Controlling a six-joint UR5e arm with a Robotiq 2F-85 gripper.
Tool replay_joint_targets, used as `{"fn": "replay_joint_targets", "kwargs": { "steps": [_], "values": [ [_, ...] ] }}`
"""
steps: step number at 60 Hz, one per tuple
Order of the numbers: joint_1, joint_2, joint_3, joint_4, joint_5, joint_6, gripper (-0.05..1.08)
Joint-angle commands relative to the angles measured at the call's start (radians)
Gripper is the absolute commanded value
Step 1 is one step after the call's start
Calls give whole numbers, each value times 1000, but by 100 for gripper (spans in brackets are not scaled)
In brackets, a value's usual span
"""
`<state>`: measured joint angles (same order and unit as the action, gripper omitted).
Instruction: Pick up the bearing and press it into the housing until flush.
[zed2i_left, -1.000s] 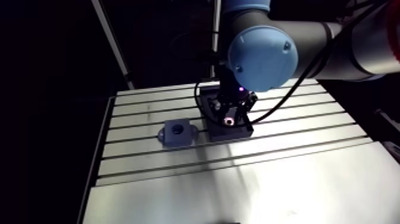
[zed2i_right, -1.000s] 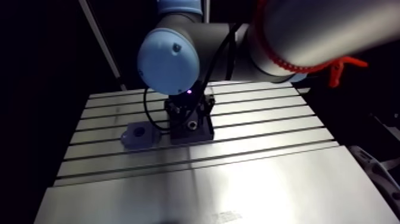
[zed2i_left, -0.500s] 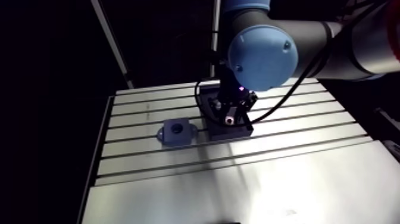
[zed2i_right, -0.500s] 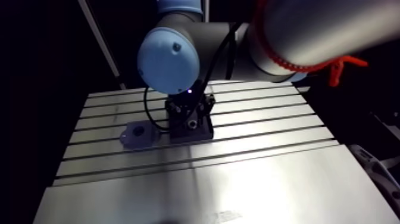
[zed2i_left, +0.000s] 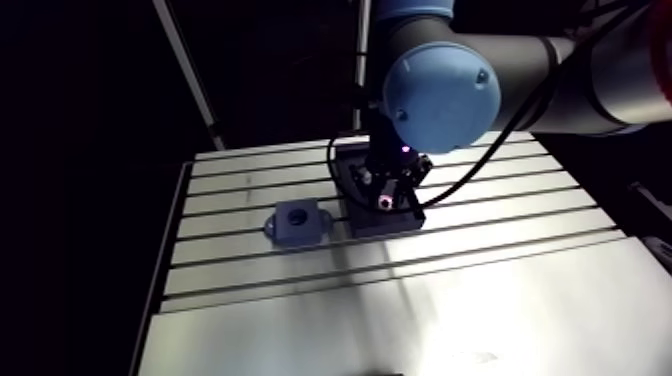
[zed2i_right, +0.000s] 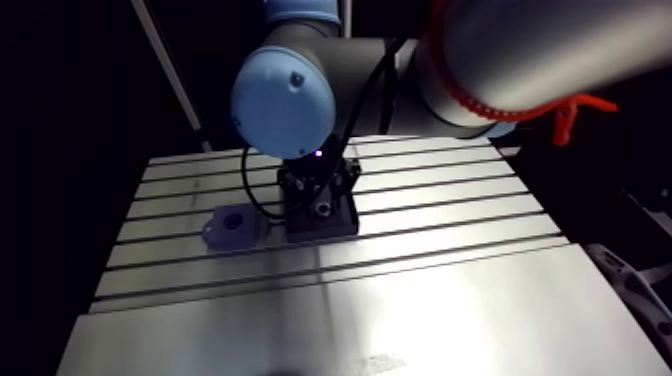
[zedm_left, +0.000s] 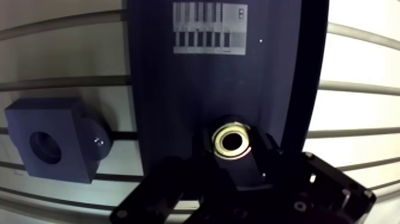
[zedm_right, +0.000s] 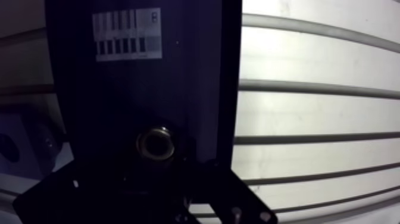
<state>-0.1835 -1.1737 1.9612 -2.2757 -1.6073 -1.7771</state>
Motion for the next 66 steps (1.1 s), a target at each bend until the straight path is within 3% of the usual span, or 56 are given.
{"fn": "replay_joint_targets", "kwargs": {
  "steps": [1, 20, 43, 66],
  "values": [
    [-1, -8, -3, 4, 0, 0, 63],
    [-1, -29, -10, 17, 3, -1, 66],
    [14, -106, -68, 150, 17, 51, 72],
    [104, -97, -160, 241, 13, 169, 74]
  ]
}}
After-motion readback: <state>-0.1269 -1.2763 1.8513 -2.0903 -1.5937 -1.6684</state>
